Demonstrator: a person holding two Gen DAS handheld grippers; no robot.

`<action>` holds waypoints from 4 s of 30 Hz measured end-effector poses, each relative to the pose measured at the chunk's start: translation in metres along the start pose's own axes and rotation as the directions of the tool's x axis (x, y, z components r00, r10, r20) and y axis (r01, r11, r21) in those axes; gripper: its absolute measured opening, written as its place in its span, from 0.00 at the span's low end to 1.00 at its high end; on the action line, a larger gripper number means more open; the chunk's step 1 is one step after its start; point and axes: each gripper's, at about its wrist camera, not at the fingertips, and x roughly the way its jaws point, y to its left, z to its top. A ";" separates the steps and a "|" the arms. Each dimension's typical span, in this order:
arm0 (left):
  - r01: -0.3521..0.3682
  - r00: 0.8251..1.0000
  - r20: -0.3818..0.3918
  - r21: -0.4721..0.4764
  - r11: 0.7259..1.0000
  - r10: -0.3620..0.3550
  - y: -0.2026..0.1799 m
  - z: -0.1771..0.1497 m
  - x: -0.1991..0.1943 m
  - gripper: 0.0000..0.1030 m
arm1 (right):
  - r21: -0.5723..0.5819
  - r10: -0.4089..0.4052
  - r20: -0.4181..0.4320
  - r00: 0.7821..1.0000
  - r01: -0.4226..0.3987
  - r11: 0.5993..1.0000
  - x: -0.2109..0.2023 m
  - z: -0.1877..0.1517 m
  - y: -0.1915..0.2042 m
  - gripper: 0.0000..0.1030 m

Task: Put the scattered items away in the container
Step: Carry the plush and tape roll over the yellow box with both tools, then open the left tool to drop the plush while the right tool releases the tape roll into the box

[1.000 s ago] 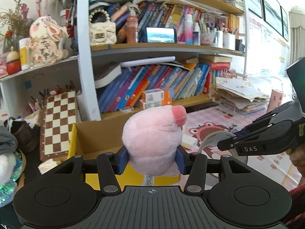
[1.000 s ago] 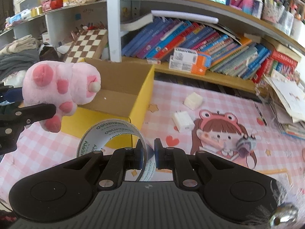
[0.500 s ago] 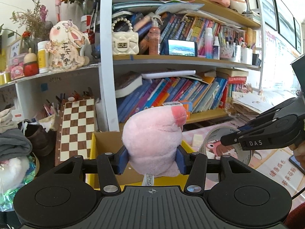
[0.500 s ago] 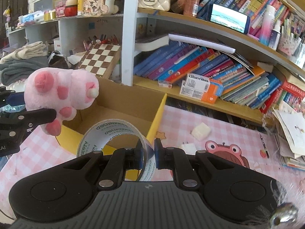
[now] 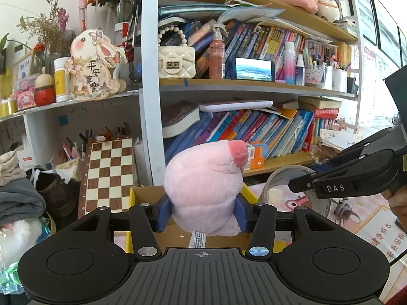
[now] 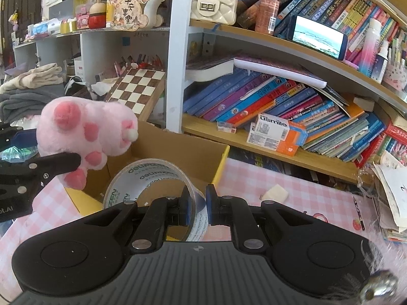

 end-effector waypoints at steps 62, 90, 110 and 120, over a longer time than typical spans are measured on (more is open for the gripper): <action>0.016 0.942 -0.335 0.064 0.998 0.007 0.024 -0.040 0.128 0.47 | -0.198 0.091 -0.270 0.958 -0.148 0.969 0.158 -0.004 0.024 0.12; 0.022 0.927 -0.374 0.056 0.998 0.000 0.028 -0.041 0.136 0.52 | -0.228 0.135 -0.354 0.925 -0.226 0.947 0.185 -0.008 0.034 0.12; -0.014 0.940 -0.338 0.055 0.998 0.032 0.026 -0.033 0.112 0.73 | -0.213 0.129 -0.281 0.951 -0.193 0.958 0.157 0.000 0.031 0.51; -0.010 0.956 -0.290 0.081 0.997 0.033 0.012 -0.022 0.084 0.74 | -0.161 0.103 -0.220 0.970 -0.140 0.977 0.116 -0.003 0.017 0.55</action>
